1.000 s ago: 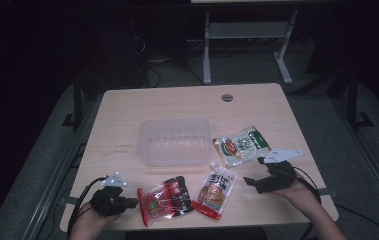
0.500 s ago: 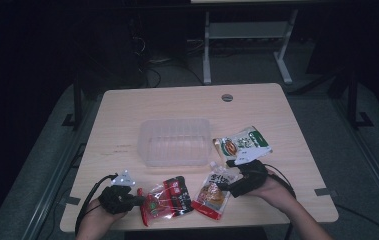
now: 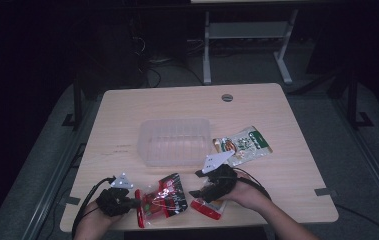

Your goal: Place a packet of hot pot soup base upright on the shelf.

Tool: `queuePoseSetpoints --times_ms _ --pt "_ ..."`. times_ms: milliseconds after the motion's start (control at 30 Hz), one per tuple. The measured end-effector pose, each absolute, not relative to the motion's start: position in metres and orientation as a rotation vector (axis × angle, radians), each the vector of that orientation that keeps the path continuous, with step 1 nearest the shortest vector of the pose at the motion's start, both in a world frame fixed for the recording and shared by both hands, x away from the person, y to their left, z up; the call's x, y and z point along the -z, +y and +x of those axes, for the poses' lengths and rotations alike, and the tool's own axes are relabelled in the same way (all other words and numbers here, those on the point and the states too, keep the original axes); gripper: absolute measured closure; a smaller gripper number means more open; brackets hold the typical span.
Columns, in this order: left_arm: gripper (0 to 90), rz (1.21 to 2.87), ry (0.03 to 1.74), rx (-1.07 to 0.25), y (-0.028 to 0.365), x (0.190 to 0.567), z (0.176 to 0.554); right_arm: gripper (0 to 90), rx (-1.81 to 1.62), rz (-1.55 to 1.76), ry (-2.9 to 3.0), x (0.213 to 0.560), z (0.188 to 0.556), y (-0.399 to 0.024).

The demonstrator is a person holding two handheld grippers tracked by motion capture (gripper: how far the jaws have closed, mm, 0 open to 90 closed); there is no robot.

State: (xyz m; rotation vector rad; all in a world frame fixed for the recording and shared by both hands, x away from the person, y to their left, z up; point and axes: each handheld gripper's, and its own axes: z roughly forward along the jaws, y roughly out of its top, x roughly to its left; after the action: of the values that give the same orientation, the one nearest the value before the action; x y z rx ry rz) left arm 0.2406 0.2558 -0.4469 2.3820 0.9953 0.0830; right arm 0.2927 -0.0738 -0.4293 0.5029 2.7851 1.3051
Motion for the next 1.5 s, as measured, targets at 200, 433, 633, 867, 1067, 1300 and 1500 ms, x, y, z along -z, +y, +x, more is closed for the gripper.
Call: queuePoseSetpoints --times_ms 200,433,633,867,1067,1300,1500 --pt "89.8 2.385 0.99 -0.093 0.256 0.447 0.24 53.8 -1.33 0.479 2.803 0.424 0.292 -0.065" --pt "89.8 2.389 0.989 -0.095 0.256 0.447 0.24 43.0 -1.357 0.598 2.906 0.43 0.298 -0.061" --pt "89.8 2.387 0.993 -0.102 0.256 0.447 0.239 35.8 -1.402 0.646 2.98 0.439 0.305 -0.048" --pt "89.9 2.38 0.999 -0.094 0.255 0.447 0.24 34.4 -1.36 0.631 3.071 0.454 0.307 -0.031" --pt "89.9 2.386 0.987 -0.104 0.253 0.447 0.24 45.2 -1.414 0.638 3.065 0.451 0.305 -0.025" --pt "89.9 2.382 0.99 -0.102 0.252 0.447 0.24 60.4 -1.456 0.557 3.065 0.449 0.3 -0.019" --pt "89.9 2.382 0.987 -0.1 0.253 0.447 0.241 71.8 -1.495 0.505 3.064 0.447 0.299 -0.013"
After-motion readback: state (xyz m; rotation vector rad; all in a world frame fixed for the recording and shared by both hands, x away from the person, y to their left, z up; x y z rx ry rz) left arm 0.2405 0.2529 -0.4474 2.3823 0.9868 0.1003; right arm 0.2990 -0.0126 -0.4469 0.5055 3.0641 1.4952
